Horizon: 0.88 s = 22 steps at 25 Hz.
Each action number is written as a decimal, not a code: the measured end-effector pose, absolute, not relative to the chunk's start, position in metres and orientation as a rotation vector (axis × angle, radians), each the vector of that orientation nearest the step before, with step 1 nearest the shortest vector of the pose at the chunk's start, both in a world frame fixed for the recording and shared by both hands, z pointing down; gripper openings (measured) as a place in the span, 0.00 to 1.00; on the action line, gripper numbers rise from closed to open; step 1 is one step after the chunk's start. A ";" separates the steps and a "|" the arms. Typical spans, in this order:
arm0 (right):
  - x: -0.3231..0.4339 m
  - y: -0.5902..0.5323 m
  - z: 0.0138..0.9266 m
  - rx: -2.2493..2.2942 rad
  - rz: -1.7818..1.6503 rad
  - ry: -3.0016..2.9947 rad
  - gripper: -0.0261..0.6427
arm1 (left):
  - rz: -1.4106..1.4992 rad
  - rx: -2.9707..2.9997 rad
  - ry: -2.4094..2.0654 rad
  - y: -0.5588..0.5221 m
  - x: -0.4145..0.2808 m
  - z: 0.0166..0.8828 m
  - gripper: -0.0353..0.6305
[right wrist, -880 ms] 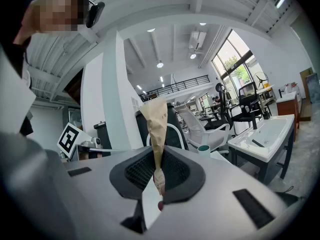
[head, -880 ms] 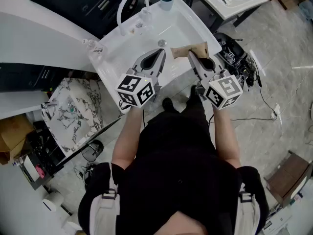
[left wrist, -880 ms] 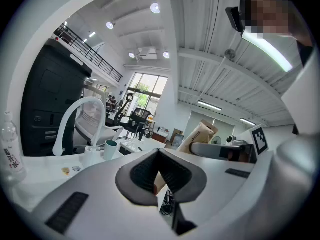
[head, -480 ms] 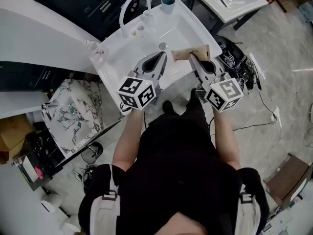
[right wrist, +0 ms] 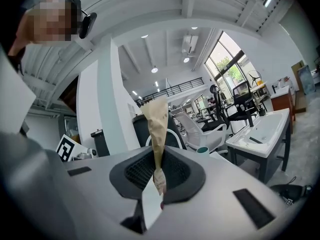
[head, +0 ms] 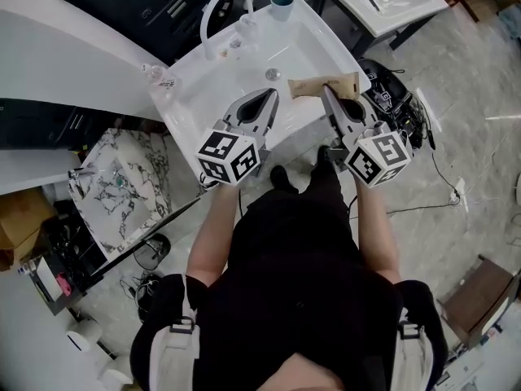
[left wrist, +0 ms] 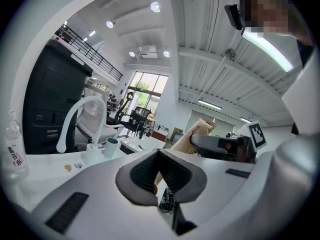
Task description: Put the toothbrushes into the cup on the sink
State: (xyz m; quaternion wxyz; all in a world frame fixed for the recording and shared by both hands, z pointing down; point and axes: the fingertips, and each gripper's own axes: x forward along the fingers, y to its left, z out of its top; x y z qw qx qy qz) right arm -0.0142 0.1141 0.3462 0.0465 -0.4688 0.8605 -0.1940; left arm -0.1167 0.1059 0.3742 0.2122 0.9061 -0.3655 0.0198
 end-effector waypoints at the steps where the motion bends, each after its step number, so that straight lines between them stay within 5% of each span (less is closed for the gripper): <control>1: -0.013 0.114 0.347 -1.433 -0.599 2.625 0.11 | 0.054 2.511 -1.016 0.106 -0.117 0.375 0.07; 22: 0.053 0.068 0.355 -1.243 -0.751 2.626 0.11 | 0.087 2.455 -1.108 0.068 -0.048 0.372 0.07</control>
